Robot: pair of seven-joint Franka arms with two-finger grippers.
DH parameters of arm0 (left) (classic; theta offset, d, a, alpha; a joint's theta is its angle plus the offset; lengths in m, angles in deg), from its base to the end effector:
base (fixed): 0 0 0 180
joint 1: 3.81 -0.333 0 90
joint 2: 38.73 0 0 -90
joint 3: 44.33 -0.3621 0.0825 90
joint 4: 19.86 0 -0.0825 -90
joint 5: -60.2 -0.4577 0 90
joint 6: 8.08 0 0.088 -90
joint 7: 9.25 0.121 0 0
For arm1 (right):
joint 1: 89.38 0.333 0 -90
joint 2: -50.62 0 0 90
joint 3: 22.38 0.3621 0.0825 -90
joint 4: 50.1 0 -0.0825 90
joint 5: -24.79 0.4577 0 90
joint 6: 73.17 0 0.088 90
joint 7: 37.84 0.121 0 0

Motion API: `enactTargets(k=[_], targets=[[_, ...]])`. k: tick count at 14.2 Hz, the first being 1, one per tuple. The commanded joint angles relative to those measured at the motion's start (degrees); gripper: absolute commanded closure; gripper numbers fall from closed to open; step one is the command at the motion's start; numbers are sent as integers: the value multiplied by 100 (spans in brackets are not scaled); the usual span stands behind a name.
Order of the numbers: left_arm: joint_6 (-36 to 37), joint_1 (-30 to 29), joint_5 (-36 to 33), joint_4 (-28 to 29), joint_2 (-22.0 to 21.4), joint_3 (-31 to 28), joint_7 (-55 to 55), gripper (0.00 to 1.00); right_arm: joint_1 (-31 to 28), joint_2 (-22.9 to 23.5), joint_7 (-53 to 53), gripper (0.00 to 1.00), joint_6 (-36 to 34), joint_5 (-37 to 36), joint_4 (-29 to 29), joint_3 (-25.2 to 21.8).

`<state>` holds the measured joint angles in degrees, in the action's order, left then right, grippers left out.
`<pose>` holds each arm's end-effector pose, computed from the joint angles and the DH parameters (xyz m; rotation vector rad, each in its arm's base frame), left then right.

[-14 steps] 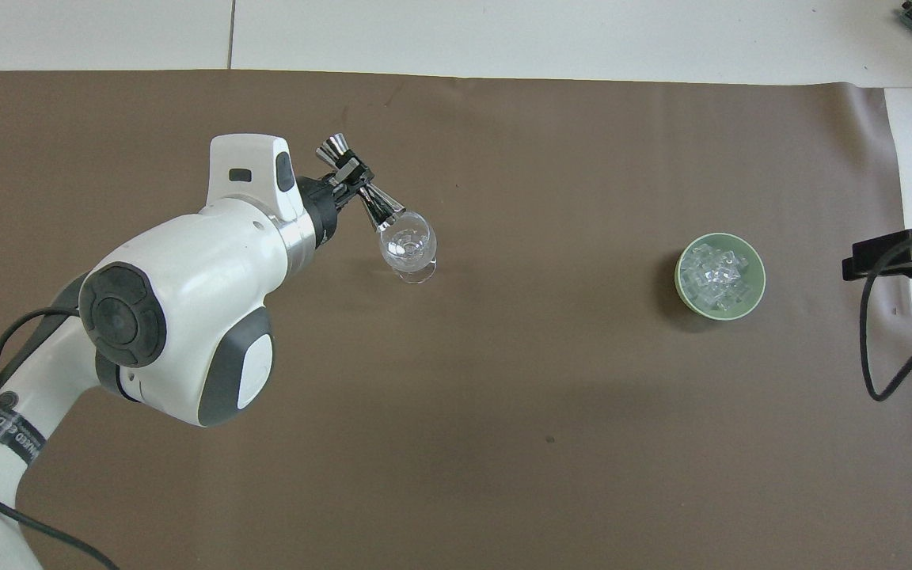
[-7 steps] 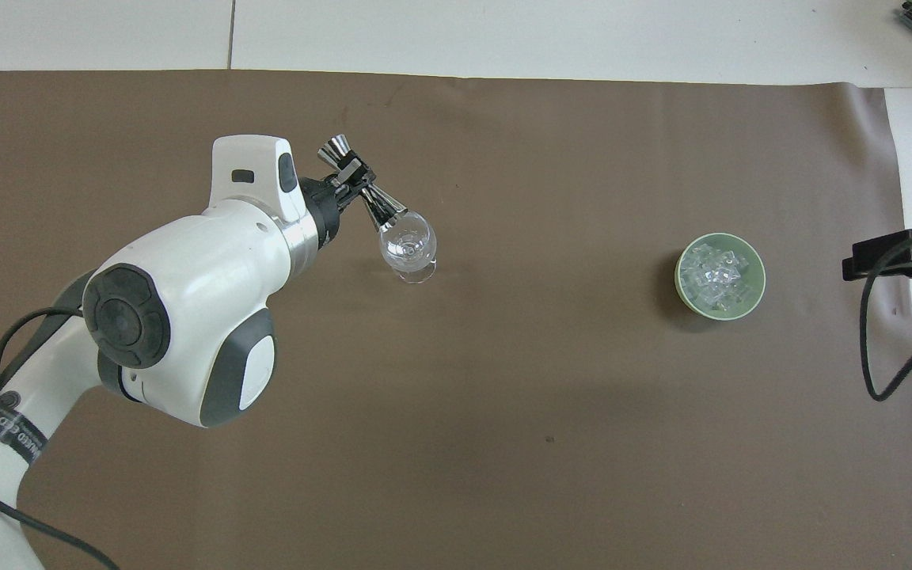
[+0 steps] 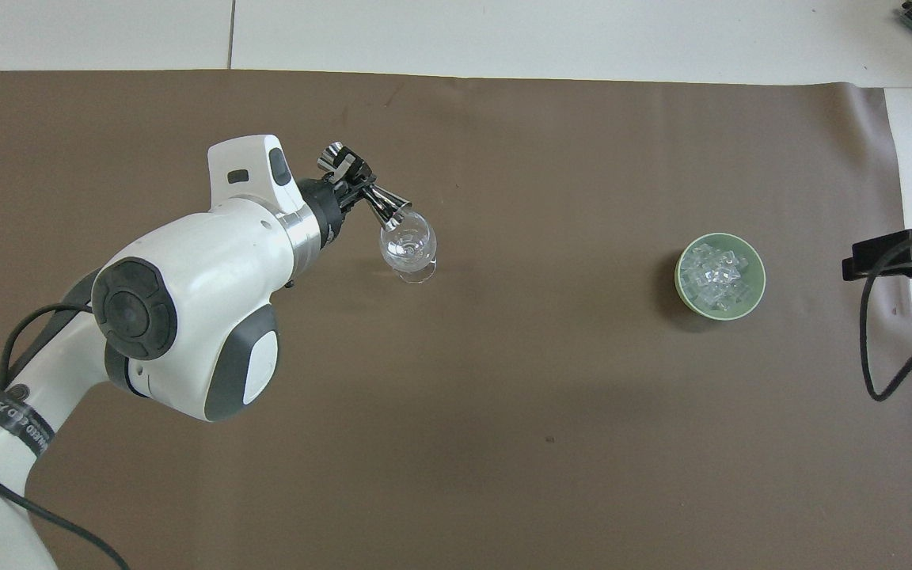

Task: Pour wine and add ice with both arms
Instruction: 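Tilt the jigger over the wine glass with the left gripper to pour, then turn the jigger upright and draw it back from the glass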

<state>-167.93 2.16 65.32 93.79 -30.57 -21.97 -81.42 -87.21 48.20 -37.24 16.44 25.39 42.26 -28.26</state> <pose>0.6296 -0.3237 0.4745 2.2882 1.0506 0.4536 0.6108 -0.0397 0.6596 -3.1244 0.1173 0.0087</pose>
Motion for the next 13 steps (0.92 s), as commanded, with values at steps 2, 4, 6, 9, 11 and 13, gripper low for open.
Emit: enactTargets(k=[2, 4, 6, 9, 11, 13], targets=[[480, 36, 576, -361, 168, -179, -69, 100, -76, -48, -130, 0, -58, 19, -7, 42], [795, 36, 786, -545, 282, -285, -78, 100, -76, -39, -139, 0, -40, 19, -7, 42], [1226, 18, 1060, -800, 370, -407, -52, 100, -67, -48, -139, 0, -110, 19, -7, 42], [1508, 10, 1261, -1037, 581, -600, -43, 100, -67, -48, -139, 0, -102, 19, -7, 68], [1833, 9, 1560, -1283, 730, -759, 44, 100, -41, -48, -183, 0, -110, 19, -7, 86], [1878, -8, 1841, -1328, 836, -943, 89, 100, 20, -48, -200, 0, -119, 19, -7, 112]])
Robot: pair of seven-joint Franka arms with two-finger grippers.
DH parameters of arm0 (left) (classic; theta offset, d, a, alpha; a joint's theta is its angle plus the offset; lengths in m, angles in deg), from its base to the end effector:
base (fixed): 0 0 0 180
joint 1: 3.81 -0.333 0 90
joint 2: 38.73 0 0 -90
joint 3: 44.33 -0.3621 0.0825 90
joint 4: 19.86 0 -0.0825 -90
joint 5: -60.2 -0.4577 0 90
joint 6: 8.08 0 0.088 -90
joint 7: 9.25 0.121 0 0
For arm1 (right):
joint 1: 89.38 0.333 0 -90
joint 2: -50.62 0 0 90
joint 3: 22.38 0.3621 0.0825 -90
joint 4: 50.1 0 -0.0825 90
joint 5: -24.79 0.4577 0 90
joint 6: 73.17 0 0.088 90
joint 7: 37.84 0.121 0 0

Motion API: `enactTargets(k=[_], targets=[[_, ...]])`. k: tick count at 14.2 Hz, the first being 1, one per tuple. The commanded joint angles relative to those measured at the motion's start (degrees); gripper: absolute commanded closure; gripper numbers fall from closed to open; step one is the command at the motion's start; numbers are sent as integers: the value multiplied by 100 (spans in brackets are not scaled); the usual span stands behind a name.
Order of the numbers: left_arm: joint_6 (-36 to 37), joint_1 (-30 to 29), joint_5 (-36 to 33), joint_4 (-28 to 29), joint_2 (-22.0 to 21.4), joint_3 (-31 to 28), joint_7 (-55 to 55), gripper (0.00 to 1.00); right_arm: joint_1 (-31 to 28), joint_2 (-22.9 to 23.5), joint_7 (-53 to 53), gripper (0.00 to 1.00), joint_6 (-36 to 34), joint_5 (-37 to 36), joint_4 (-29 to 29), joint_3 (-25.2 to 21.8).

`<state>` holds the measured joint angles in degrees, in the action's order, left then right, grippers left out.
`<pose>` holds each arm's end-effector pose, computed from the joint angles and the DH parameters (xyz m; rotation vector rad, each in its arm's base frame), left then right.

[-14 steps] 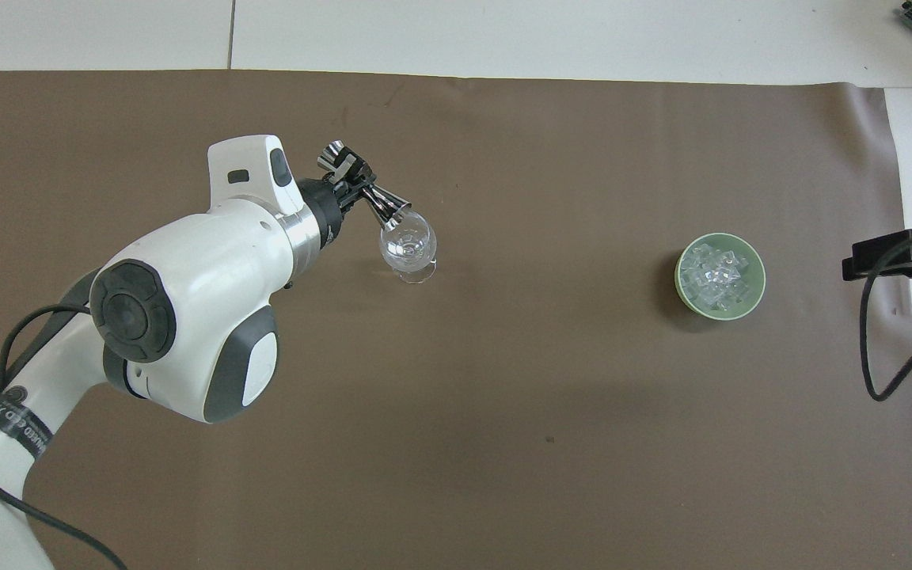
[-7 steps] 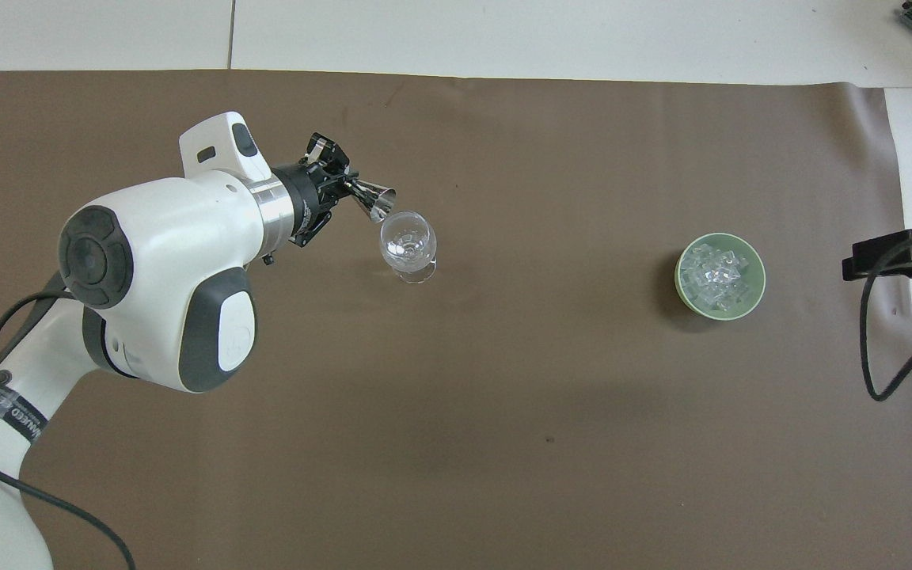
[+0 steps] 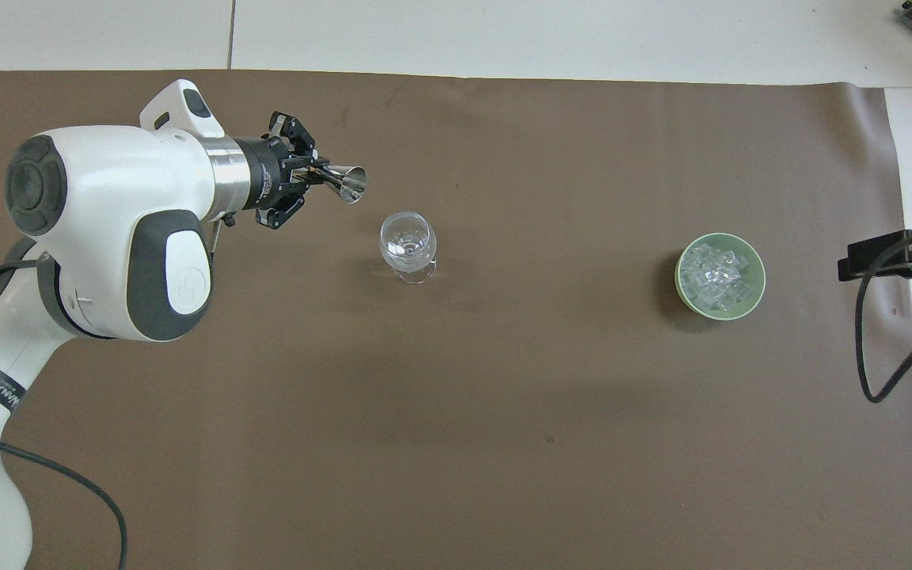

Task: Pour wine and add ice with both arms
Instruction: 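Turn the jigger upright and draw it back from the glass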

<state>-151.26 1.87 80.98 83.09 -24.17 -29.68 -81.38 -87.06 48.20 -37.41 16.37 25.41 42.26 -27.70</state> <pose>0.7038 -0.2467 0.4594 2.1558 1.4264 0.0825 0.6111 -0.0319 0.6595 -3.1253 0.0933 0.0107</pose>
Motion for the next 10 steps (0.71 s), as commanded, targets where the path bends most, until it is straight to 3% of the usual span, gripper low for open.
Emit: enactTargets(k=[1, 4, 10], targets=[[298, 21, 486, -276, 241, -268, 129, 100, 5, -57, -192, 0, -112, 18, -7, 135], [912, 21, 900, -521, 346, -584, 506, 100, 14, -48, -306, 0, 203, 35, 124, 171], [1721, -5, 2139, -443, 364, -1313, 1410, 100, 154, 189, -306, 0, 1169, 62, 852, 171]])
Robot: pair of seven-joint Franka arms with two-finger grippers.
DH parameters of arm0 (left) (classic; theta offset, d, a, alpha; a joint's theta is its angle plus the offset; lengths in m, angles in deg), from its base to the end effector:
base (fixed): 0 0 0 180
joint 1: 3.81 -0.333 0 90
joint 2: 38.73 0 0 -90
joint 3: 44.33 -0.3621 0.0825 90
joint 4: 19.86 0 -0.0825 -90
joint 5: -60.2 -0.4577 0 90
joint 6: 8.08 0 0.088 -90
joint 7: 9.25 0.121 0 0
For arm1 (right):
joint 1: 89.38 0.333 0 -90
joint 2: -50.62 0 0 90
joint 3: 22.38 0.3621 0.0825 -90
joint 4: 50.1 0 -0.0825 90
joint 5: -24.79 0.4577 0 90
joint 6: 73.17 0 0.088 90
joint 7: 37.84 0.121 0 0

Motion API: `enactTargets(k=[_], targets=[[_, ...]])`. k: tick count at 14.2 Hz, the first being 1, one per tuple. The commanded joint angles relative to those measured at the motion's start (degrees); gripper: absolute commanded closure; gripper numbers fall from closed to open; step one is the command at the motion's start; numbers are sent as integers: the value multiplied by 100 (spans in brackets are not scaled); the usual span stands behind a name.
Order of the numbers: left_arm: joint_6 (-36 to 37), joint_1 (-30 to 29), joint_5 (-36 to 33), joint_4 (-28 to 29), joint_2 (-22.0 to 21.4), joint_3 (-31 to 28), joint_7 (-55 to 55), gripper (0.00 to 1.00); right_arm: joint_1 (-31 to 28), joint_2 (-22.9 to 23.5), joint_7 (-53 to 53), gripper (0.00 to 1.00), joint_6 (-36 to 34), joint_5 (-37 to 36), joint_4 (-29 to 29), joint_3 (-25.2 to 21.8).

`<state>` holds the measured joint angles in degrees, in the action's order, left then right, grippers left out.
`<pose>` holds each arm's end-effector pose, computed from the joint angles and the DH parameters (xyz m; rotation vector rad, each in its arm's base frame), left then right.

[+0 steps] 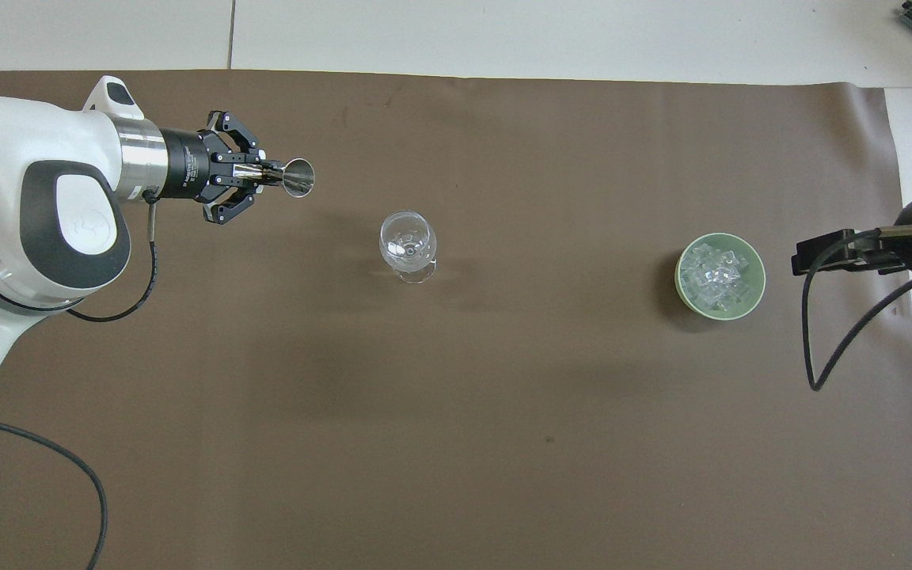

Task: Pour wine and add ice with both arms
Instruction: 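Carry the jigger back with the left gripper while the right gripper reaches the bowl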

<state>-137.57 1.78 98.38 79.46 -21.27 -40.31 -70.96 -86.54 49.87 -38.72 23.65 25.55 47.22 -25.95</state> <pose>0.7356 -0.1435 0.4306 2.0300 1.5304 -0.2167 0.6304 -0.0068 0.6051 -3.1277 -0.0017 -0.0071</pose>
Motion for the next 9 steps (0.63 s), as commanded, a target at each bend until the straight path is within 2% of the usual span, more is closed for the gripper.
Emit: enactTargets(k=[1, 5, 9], targets=[[546, 4, 479, -70, 74, -322, 544, 100, 129, 56, -158, 0, 660, 47, 506, -4], [1074, -100, 1137, -62, 258, -726, 783, 100, 147, 425, -201, 0, 1040, 38, 691, -4], [1715, -119, 1787, -62, 451, -1200, 1081, 100, 270, 592, -376, 0, 2006, 38, 1201, -4]])
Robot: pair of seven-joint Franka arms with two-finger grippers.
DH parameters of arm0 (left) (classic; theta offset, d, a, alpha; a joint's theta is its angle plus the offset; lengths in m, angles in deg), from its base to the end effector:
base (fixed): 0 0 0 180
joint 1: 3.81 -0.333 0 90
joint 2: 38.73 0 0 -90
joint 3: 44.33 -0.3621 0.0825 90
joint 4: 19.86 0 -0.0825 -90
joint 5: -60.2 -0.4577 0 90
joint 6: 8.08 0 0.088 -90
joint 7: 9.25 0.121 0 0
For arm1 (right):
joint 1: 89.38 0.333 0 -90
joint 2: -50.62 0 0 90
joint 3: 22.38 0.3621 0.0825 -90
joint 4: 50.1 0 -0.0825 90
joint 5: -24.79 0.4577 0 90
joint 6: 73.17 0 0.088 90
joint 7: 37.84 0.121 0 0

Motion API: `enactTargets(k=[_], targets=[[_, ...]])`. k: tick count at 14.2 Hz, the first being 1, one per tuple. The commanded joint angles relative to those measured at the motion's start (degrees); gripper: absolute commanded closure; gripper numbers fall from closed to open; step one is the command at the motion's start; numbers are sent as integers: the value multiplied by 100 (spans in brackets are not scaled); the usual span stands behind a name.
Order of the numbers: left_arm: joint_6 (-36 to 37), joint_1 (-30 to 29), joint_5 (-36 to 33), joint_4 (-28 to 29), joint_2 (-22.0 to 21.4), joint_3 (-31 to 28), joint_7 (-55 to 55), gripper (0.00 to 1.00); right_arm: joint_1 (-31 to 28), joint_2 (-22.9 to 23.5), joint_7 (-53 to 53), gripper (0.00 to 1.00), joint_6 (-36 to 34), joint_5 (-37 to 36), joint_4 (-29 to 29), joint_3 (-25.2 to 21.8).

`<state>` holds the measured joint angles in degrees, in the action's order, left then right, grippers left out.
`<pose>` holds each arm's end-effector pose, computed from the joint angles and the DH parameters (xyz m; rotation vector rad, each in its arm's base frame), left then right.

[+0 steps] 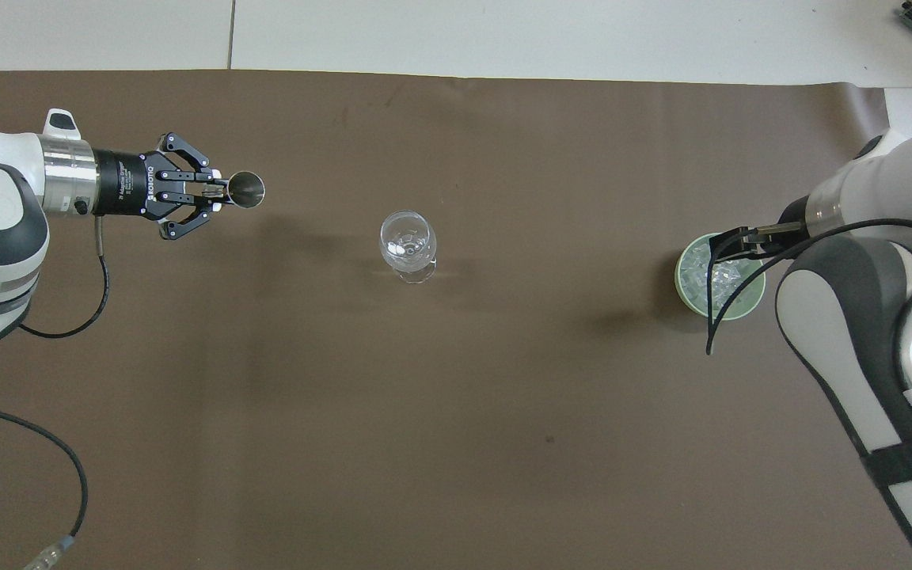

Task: Pour wine and add ice with both arms
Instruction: 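Carry the jigger back with the left gripper while the right gripper reaches the bowl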

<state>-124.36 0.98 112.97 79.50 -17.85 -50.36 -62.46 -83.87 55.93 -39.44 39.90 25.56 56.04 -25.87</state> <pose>0.7370 -0.0462 0.3789 1.8571 1.5673 -0.4952 0.6627 0.0254 0.4770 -3.1330 -0.0916 -0.0446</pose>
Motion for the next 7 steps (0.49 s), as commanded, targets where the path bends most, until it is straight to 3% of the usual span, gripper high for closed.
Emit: enactTargets(k=[1, 7], targets=[[561, -48, 574, -66, 153, -362, 310, 100, -15, 74, -479, 0, 408, 28, 363, -20], [1151, -153, 1305, 13, 434, -749, 565, 100, -173, 487, -902, 0, 1234, -147, 671, -38]])
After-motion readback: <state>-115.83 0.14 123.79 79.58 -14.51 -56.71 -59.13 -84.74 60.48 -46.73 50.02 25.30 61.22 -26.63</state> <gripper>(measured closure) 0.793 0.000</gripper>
